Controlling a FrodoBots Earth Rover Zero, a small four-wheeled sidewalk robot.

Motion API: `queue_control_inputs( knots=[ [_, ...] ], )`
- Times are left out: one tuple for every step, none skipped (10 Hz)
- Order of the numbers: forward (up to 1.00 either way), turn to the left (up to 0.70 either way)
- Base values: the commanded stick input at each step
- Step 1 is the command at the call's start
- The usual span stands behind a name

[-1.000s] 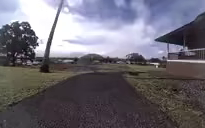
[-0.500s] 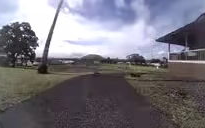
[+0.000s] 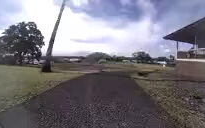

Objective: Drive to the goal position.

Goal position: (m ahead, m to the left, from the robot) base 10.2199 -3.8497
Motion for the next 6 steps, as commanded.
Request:
queue_control_inputs(
  knots=[
    [0.5,0.0],
    [0.5,0.0],
    [0.5,0.0],
    [0.5,0.0],
    [0.5,0.0],
    [0.5,0.0]
  ],
)
